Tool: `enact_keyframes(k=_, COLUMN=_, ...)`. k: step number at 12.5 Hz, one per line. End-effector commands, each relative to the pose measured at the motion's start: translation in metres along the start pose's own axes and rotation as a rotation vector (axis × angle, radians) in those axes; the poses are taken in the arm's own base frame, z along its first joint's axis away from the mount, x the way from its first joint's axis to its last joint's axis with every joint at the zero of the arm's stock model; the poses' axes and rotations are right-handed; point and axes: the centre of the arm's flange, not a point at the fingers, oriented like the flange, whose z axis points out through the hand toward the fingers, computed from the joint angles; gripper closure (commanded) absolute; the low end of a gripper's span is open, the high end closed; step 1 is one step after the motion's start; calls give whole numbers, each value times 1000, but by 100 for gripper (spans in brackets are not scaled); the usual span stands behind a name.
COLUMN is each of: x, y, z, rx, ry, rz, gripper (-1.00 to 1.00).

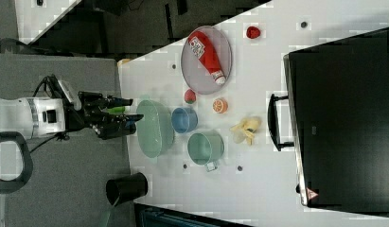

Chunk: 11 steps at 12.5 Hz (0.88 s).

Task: Pick banana from table and place on oven.

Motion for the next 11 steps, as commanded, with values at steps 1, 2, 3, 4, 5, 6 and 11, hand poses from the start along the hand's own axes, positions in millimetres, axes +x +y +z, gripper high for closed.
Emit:
enact_keyframes(k=1, x=-80, y=124, z=-87, rx=24, ry=36, rz=70, gripper=-59)
enact_keyframes(k=2, x=-80, y=124, z=-85, rx=20, ry=33, rz=70, gripper=-81)
enact_keyframes(k=3, x=-80, y=124, z=-82, rx=16, ry=29, rz=70, gripper=-100)
enact_keyframes(k=4, x=-80, y=124, z=-76, rx=7, ry=21, rz=71, gripper=-100)
enact_keyframes(k=5, x=-79, y=124, z=-69, rx=0, ry=14, rz=71, gripper=-100)
enact_keyframes(k=6, x=-76, y=121, z=-59, rx=-5, ry=10, rz=71, gripper=-100)
enact_keyframes(k=11, x=-48, y=98, z=34, rx=-13, ry=2, rz=78, gripper=-100)
